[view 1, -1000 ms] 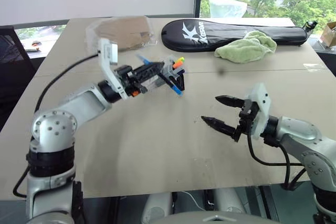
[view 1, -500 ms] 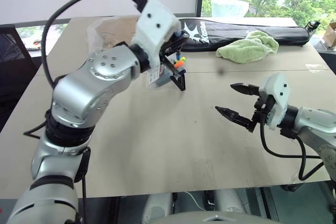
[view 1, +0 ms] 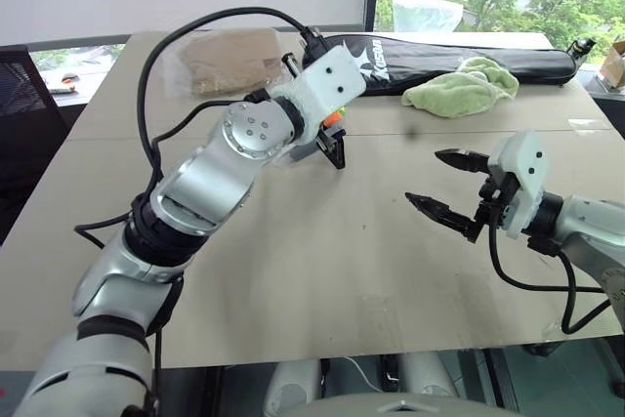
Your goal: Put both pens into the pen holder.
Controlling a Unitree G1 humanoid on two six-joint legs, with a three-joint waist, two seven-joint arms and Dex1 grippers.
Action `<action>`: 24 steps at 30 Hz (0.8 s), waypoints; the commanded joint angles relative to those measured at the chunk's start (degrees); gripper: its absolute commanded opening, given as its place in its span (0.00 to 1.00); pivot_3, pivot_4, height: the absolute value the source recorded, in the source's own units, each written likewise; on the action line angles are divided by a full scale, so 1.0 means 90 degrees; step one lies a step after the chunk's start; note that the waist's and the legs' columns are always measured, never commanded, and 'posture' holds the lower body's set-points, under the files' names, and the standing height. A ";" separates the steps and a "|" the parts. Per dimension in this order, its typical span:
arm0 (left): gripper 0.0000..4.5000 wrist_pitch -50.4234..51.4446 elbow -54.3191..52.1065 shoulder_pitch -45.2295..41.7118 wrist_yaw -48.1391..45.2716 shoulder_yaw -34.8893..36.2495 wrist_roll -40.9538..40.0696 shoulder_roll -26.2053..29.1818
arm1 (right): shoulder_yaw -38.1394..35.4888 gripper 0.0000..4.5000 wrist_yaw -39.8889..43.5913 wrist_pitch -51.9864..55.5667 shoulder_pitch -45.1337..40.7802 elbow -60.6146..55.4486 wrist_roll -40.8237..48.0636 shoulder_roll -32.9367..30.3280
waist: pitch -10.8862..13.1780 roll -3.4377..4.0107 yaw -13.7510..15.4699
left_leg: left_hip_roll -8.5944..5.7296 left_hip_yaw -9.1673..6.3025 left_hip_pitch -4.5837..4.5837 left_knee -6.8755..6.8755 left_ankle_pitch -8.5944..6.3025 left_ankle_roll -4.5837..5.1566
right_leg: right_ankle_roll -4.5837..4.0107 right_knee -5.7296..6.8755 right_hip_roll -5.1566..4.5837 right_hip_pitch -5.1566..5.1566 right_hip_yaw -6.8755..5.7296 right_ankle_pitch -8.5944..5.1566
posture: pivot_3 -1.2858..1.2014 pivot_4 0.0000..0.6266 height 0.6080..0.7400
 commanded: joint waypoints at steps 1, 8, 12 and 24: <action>0.00 -0.0094 0.0205 0.0050 -0.0125 -0.0051 0.0377 -0.0309 | -0.0177 0.99 -0.0068 -0.0013 -0.0040 -0.0252 0.0057 -0.0078 | 0.0001 -0.0001 0.0015 | -0.0001 -0.0002 0.0000 0.0001 0.0000 0.0000 | 0.0000 0.0001 0.0000 0.0000 -0.0002 0.0000 | 0.52 0.24 1.00; 0.00 -0.0732 0.0471 -0.0079 -0.0159 0.0044 0.1139 -0.0723 | -0.0241 0.99 -0.0153 0.0018 0.0041 -0.0339 0.0081 -0.0096 | 0.0002 -0.0003 0.0005 | -0.0002 -0.0004 -0.0004 0.0008 0.0000 0.0002 | 0.0000 0.0003 -0.0003 0.0002 -0.0004 0.0001 | 0.52 0.24 1.00; 0.00 -0.1143 0.0414 -0.0148 -0.0366 -0.0043 0.1650 -0.0610 | -0.0294 0.99 -0.0182 0.0021 0.0100 -0.0363 0.0111 -0.0114 | 0.0002 -0.0002 -0.0018 | 0.0001 -0.0002 -0.0004 0.0007 0.0000 0.0001 | 0.0000 0.0003 0.0001 0.0000 -0.0002 0.0001 | 0.52 0.24 1.00; 0.00 -0.1532 0.0669 -0.0111 -0.0720 0.0396 0.1674 -0.1484 | -0.0233 0.99 -0.0201 0.0000 0.0084 -0.0333 0.0093 -0.0115 | 0.0002 -0.0002 -0.0003 | 0.0000 0.0000 -0.0006 0.0014 -0.0002 0.0004 | 0.0001 0.0006 -0.0002 0.0001 0.0000 0.0002 | 0.52 0.24 1.00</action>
